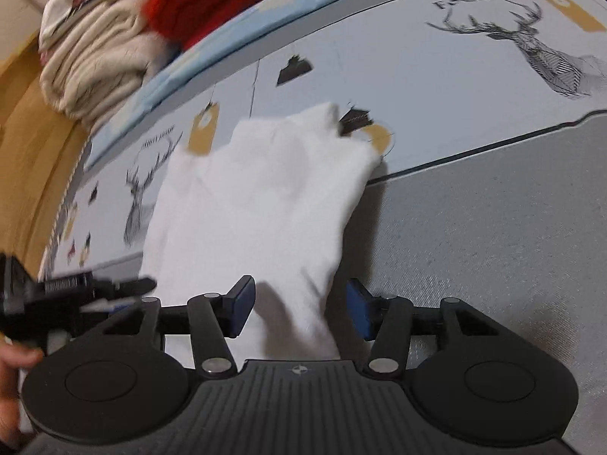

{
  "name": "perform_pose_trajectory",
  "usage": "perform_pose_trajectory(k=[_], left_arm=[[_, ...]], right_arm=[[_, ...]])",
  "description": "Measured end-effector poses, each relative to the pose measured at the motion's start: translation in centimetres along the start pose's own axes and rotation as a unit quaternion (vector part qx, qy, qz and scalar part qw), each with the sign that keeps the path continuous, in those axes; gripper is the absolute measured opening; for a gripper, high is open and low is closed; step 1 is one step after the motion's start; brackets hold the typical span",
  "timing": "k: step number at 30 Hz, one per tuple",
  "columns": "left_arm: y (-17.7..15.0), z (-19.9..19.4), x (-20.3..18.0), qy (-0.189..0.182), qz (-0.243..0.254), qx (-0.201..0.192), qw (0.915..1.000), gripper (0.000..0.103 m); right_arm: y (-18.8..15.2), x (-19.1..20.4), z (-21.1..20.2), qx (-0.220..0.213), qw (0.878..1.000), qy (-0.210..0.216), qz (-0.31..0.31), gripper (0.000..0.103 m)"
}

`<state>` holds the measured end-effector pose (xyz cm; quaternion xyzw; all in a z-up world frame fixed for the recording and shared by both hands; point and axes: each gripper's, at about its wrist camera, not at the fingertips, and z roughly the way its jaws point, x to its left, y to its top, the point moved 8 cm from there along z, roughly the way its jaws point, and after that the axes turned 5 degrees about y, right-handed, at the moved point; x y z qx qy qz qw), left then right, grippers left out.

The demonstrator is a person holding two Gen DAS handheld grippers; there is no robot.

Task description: Fold small clothes

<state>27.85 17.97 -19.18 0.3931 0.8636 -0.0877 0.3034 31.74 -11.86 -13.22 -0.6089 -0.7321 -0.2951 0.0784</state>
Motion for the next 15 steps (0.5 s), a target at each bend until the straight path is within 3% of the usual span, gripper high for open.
perform_pose_trajectory(k=[2,4,6,8,10,11,15], left_arm=[[-0.1,0.1,-0.3,-0.016,-0.012,0.000,0.9998,0.047],[0.1,0.0,-0.4,-0.035,-0.032,-0.005,0.9989,0.041],[0.6,-0.5,-1.1,-0.057,-0.031,-0.023,0.9976,0.040],[0.9,-0.9,-2.0,-0.060,-0.004,-0.038,0.9975,0.041],[0.8,-0.8,-2.0,-0.022,0.020,-0.041,0.9987,0.044],[0.6,-0.7,-1.6,-0.003,0.024,-0.037,0.9990,0.046],[0.1,-0.6,-1.3,-0.007,0.028,-0.009,0.9995,0.049]], right_arm=[[-0.9,0.2,0.9,0.028,1.000,-0.005,-0.010,0.054],[-0.7,0.7,0.9,0.014,0.999,-0.009,-0.036,0.020],[0.2,0.8,0.3,-0.022,0.999,-0.013,-0.035,0.014],[1.4,0.5,-0.6,-0.063,0.998,-0.013,-0.020,0.014],[2.0,0.8,-1.0,-0.091,0.995,-0.026,-0.039,0.014],[1.9,1.0,-0.9,-0.088,0.994,-0.031,-0.053,0.015],[0.7,-0.1,0.5,-0.030,0.996,-0.061,-0.061,0.034]])
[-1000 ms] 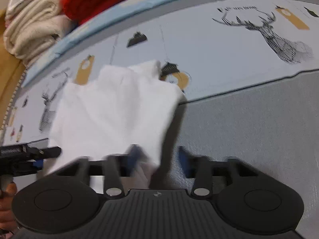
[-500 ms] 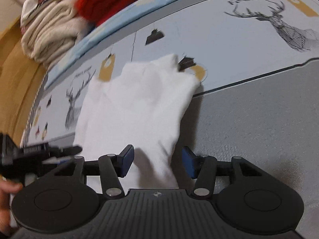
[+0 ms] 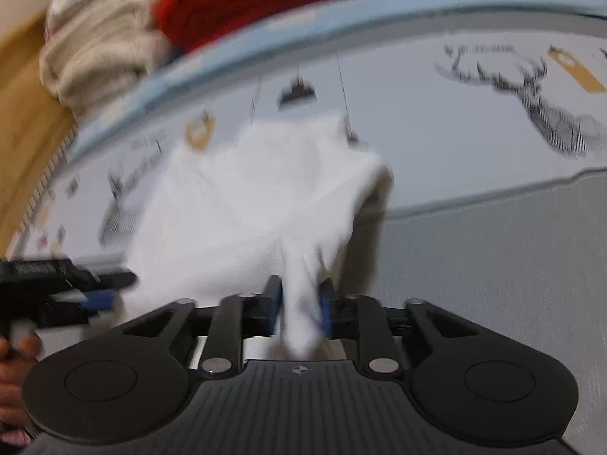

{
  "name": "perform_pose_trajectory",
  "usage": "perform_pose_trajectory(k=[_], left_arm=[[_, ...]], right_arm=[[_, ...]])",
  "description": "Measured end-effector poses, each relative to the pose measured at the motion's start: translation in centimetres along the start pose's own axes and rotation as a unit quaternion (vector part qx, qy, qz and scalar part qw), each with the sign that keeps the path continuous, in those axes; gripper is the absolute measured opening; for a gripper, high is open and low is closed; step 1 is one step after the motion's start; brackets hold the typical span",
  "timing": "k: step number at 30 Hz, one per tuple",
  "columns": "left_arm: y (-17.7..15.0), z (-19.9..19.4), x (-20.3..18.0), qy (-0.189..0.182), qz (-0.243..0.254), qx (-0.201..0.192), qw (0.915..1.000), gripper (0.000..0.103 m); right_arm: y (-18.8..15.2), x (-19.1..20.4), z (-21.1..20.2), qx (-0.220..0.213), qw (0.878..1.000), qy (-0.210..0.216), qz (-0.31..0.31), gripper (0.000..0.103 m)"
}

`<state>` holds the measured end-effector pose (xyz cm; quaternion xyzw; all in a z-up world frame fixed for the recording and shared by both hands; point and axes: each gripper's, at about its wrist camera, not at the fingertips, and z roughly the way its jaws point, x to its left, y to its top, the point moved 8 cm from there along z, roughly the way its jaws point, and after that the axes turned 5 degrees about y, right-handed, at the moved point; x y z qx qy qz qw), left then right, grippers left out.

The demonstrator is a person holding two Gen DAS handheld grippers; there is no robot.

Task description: Fold small clothes

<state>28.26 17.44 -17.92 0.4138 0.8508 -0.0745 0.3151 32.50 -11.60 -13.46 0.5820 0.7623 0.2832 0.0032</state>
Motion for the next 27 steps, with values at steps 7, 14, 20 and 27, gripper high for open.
perform_pose_trajectory(k=[7,14,20,27], left_arm=[[-0.7,0.3,-0.1,-0.006,0.003,0.013,0.9999,0.047],[-1.8,0.8,-0.3,0.009,0.034,0.018,0.9992,0.033],[-2.6,-0.1,-1.6,0.049,0.101,0.001,0.9937,0.036],[-5.2,-2.7,-3.3,0.186,0.274,-0.058,0.9417,0.043]], right_arm=[[-1.6,-1.4,-0.2,0.046,0.998,0.027,0.036,0.028],[-1.0,-1.9,-2.8,0.003,0.996,0.060,0.064,0.005],[-3.0,-2.9,-1.7,0.064,0.997,0.012,0.030,0.006],[-2.8,-4.2,-3.8,0.038,0.996,-0.085,-0.007,0.035]])
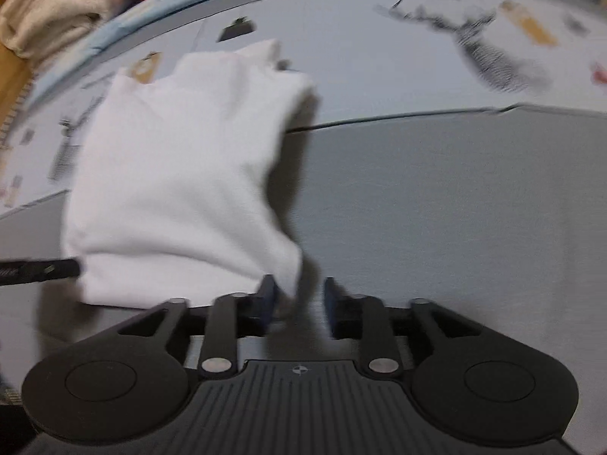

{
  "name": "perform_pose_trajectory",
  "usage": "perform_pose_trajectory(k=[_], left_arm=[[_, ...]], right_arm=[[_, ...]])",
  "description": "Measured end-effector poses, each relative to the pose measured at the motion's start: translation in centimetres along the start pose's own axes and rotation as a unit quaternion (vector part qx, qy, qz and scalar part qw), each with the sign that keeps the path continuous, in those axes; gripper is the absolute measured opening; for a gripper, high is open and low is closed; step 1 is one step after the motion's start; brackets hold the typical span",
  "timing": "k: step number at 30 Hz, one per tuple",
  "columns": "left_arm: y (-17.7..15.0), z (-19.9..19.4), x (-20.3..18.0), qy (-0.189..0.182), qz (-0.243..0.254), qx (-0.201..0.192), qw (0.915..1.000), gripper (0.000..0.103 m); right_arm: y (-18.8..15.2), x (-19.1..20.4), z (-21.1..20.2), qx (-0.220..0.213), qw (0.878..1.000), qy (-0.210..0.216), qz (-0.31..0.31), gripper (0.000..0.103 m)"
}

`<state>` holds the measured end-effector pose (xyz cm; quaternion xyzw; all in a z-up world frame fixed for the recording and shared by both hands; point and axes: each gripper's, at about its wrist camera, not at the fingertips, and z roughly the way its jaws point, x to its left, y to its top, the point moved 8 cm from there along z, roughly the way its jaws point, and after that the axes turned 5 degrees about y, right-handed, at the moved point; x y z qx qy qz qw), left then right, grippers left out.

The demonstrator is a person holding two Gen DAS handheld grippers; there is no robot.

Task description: Fold small clothes

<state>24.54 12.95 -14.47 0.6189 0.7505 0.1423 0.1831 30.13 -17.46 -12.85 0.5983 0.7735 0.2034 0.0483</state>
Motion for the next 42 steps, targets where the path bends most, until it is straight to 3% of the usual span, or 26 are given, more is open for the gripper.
perform_pose_trajectory(k=[1,2,4,6,10,14,16,19,23,28,33,42], left_arm=[[0.2,-1.6,-0.4,0.022,0.029,-0.029,0.9989,0.056],[0.4,-3.2,-0.6,0.040,0.048,-0.058,0.9964,0.077],[0.8,-7.1,-0.9,0.071,0.062,-0.120,0.9884,0.091],[1.1,-10.8,-1.1,0.075,0.059,-0.168,0.9811,0.091],[-0.9,-17.7,-2.6,0.069,0.047,-0.252,0.9641,0.103],[-5.0,-22.5,-4.7,0.059,0.047,-0.296,0.9521,0.103],[-7.1,-23.2,-5.5,0.051,0.034,-0.293,0.9542,0.103],[-10.3,-22.4,-5.7,0.045,0.002,-0.265,0.9631,0.103],[-12.6,-19.4,-6.4,0.063,-0.002,-0.216,0.9744,0.103],[-11.6,-17.8,-5.6,0.091,-0.025,-0.205,0.9743,0.103],[-11.6,-16.1,-5.2,0.078,-0.057,-0.170,0.9806,0.103],[-11.3,-15.7,-6.1,0.081,-0.043,-0.172,0.9810,0.103]], right_arm=[[0.4,0.1,-1.0,-0.023,1.000,-0.013,-0.006,0.034],[0.7,0.2,-2.1,-0.051,0.998,-0.034,-0.014,0.034],[1.1,0.5,-4.6,-0.105,0.992,-0.064,-0.031,0.037],[1.4,0.8,-7.7,-0.158,0.985,-0.064,-0.025,0.041],[0.1,2.4,-14.4,-0.257,0.966,-0.034,-0.020,0.049],[-3.4,5.1,-19.8,-0.326,0.944,-0.010,-0.049,0.058],[-5.3,6.0,-21.4,-0.347,0.936,-0.011,-0.061,0.068],[-8.3,6.7,-22.1,-0.357,0.931,-0.013,-0.076,0.072],[-10.9,6.6,-19.9,-0.314,0.947,-0.013,-0.062,0.073],[-12.1,8.0,-18.7,-0.289,0.955,-0.015,-0.072,0.072],[-12.3,8.6,-17.3,-0.255,0.964,0.002,-0.073,0.072],[-12.3,10.0,-16.0,-0.235,0.967,0.001,-0.097,0.072]])
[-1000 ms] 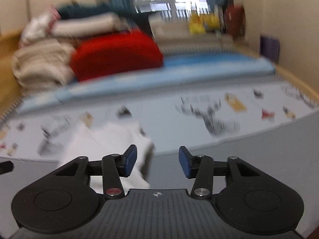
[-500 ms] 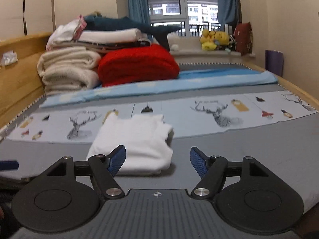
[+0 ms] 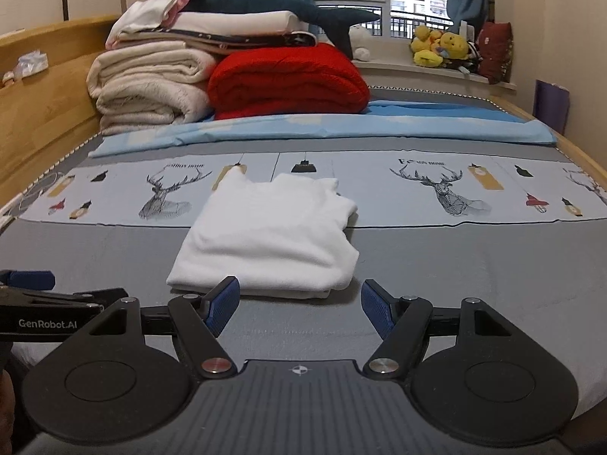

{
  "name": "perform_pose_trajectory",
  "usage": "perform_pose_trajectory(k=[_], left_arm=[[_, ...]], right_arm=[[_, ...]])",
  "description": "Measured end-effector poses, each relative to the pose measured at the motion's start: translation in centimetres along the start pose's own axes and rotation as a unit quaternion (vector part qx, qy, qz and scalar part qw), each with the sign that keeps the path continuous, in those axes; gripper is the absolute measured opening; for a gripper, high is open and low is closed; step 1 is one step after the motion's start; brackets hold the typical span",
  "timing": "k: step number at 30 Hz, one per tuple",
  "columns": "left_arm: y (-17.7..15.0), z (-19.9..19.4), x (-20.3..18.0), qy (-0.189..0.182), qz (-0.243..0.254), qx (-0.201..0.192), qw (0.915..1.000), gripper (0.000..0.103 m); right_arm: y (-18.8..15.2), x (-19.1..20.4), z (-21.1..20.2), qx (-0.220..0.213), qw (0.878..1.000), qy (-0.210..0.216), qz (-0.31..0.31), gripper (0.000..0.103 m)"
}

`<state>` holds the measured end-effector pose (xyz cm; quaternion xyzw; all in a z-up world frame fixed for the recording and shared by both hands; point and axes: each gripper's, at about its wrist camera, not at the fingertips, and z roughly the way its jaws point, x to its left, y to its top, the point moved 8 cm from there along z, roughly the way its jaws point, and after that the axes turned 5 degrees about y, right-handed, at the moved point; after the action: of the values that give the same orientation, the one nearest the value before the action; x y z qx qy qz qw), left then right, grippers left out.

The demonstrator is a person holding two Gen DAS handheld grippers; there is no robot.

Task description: Fold small clothes

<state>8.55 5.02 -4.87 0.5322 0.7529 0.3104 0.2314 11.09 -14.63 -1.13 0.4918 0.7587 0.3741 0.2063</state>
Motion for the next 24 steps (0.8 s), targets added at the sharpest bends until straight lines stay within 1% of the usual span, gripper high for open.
perform_pose_trajectory(k=[5,24], left_arm=[[0.1,0.1,-0.1,-0.004,0.004,-0.004,1.0000,0.103],[0.0,0.1,0.0,-0.022,0.007,-0.001,0.9997,0.103]], right_arm=[[0.1,0.1,0.2,0.004,1.000,0.006,0.005,0.072],[0.0,1.3,0.5,0.014,1.000,0.019,-0.012,0.072]])
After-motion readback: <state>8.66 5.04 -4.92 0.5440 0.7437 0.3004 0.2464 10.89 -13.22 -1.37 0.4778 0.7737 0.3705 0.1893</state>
